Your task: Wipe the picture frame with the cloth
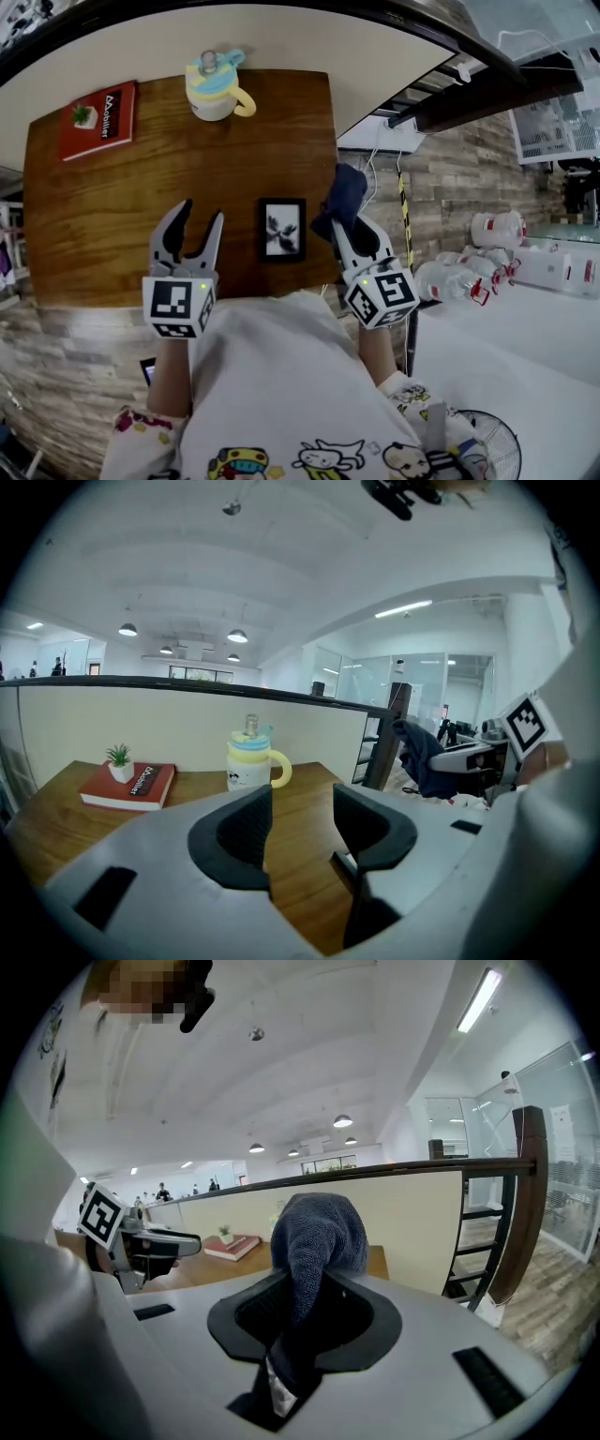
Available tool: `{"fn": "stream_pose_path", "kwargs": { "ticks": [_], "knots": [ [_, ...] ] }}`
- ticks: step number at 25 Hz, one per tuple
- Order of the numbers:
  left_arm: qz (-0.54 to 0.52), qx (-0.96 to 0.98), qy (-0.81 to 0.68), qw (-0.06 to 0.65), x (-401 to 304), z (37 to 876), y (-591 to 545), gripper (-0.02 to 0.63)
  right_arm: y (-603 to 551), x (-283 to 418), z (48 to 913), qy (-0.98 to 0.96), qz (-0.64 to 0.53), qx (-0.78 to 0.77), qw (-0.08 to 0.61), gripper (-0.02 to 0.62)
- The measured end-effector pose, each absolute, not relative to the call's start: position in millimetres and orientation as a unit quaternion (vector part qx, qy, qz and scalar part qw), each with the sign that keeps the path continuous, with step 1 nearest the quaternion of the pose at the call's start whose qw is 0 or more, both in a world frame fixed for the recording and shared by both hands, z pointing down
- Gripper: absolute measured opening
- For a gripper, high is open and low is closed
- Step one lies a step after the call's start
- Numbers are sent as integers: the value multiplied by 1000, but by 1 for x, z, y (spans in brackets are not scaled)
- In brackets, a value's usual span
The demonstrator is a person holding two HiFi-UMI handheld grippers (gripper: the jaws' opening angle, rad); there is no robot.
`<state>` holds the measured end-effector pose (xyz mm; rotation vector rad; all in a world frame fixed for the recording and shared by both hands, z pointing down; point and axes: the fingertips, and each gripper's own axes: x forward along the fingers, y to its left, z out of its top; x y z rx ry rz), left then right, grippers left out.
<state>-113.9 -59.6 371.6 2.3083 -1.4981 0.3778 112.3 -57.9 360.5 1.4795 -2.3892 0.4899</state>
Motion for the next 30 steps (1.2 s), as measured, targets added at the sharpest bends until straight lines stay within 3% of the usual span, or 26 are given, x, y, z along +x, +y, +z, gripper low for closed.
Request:
{"fn": "stream_pose_path", "kwargs": {
  "ticks": [30],
  "knots": [
    [226,837,-393,306,-19,509,-29,179,-34,127,461,-795,262,515,185,70]
  ]
}}
